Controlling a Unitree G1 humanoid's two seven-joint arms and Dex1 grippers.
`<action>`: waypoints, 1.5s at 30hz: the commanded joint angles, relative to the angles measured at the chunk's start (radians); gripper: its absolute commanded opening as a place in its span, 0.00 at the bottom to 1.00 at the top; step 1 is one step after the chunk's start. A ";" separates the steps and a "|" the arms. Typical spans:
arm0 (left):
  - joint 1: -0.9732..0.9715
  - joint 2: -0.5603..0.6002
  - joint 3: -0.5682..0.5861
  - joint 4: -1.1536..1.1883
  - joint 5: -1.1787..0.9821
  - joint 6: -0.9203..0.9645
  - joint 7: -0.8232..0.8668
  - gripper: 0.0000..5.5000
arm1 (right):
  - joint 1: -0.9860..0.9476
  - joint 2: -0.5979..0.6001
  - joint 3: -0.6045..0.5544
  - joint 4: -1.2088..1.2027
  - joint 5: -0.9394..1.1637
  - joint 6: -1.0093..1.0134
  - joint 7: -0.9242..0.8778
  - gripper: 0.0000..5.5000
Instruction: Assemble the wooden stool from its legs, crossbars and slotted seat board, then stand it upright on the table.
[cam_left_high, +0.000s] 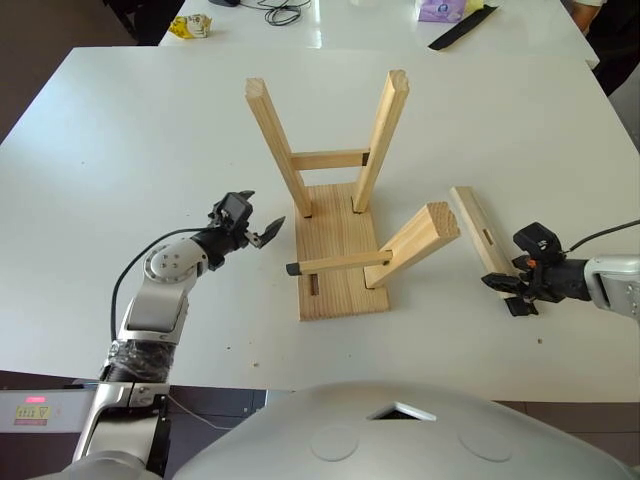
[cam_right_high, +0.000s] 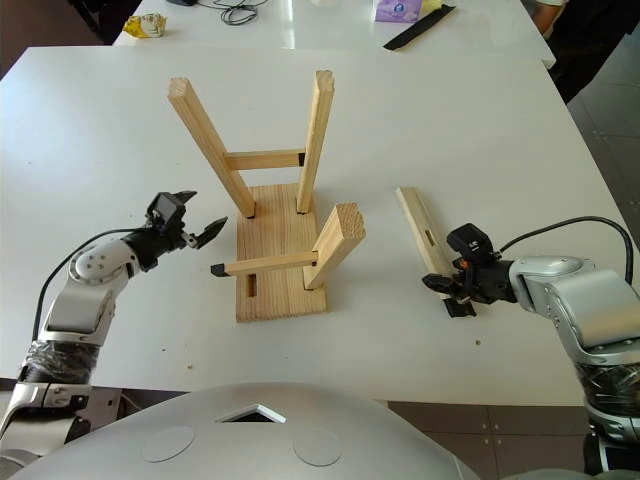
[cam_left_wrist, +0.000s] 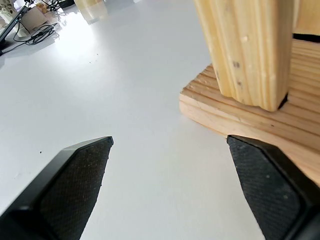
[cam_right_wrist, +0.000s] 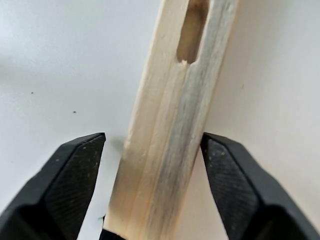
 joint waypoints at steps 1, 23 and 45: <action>-0.043 -0.003 -0.031 0.034 0.023 -0.023 -0.023 0.77 | 0.021 0.032 0.033 0.006 -0.007 -0.013 -0.022 0.50; 0.021 0.108 -0.018 -0.106 -0.039 0.053 -0.168 0.77 | 0.029 0.158 0.041 0.017 -0.031 -0.054 -0.113 0.37; -0.153 0.029 -0.089 0.075 0.039 0.033 -0.140 0.77 | -0.002 0.186 0.076 0.025 -0.041 -0.071 -0.126 0.37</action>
